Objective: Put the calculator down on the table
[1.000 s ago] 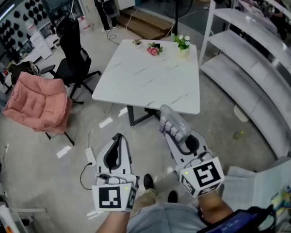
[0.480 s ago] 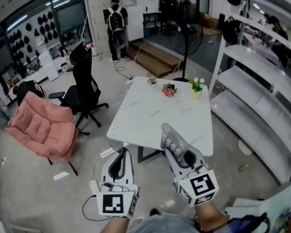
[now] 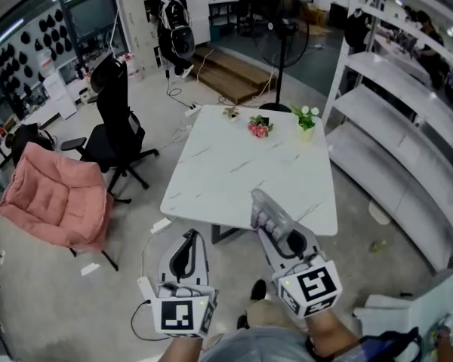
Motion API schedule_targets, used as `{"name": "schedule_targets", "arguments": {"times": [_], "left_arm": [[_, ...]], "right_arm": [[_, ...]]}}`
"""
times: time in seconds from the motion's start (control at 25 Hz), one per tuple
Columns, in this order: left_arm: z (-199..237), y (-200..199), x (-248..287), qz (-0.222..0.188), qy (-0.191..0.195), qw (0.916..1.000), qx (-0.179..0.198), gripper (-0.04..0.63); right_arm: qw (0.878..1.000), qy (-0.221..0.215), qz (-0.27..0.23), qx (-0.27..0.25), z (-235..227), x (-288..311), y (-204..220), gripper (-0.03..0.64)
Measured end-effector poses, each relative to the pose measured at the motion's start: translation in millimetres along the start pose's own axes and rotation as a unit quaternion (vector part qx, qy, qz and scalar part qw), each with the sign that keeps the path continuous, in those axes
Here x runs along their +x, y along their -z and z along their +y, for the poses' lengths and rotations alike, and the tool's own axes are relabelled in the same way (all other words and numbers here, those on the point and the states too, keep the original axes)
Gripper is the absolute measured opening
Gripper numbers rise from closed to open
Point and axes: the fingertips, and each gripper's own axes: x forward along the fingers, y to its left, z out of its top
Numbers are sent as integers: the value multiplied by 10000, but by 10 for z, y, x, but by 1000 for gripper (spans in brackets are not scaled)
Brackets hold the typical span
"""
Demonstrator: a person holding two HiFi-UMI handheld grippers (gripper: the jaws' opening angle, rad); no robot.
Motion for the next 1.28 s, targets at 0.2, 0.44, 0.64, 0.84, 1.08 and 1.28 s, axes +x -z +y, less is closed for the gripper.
{"name": "schedule_targets", "arguments": {"times": [0.2,0.44,0.64,0.84,1.08,1.28], "left_arm": [[135,174,246,249,-34,9997,-42,14],[267,318,726,508,17,9987,17,14],[419,368,1318,579,-30,9981,184,14],[557,370,1917,710,57,9969,327,14],[633,207,2584,617,131,9966,521,14],[754,-42,2883,376,52,9971,664,14]], "right_arm": [[9999,-36,124,92,-104,265,113,147],[9992,-74,221,311,-375,711,250,147],[9988,-91,292,383,-721,1195,337,147],[9974,-103,367,606,-1048,1695,288,149],[9975,-150,230,648,-1435,2185,91,149],[9981,-197,48,590,-1588,2512,-125,149]]}}
